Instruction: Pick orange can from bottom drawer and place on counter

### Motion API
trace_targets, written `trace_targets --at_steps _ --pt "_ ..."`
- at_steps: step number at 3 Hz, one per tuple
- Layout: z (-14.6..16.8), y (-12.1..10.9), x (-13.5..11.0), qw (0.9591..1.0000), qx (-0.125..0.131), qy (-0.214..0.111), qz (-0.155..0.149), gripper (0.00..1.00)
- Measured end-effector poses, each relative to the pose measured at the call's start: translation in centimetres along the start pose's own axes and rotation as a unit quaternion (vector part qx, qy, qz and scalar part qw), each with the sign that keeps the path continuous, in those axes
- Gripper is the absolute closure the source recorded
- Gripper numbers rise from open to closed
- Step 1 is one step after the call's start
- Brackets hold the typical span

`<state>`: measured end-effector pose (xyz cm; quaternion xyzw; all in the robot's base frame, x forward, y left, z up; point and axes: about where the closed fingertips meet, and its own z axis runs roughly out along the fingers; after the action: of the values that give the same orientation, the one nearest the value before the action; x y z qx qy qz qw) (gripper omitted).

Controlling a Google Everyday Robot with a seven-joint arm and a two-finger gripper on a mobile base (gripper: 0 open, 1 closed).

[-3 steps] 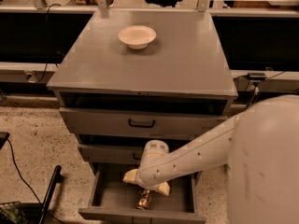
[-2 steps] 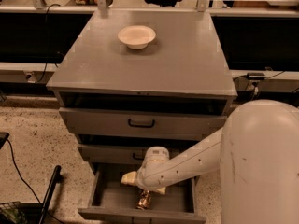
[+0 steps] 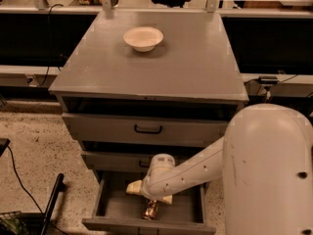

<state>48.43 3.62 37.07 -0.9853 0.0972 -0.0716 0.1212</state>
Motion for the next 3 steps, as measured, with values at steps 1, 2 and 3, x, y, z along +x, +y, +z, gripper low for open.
trace_targets --at_steps 1,2,3 --pt "3.3 1.1 0.3 0.9999 -0.004 -0.006 -0.012 0.00" --pt "5.0 2.1 0.2 0.9997 -0.001 -0.011 -0.020 0.00" --pt "6.5 3.3 -0.1 0.9996 -0.009 -0.018 -0.020 0.00"
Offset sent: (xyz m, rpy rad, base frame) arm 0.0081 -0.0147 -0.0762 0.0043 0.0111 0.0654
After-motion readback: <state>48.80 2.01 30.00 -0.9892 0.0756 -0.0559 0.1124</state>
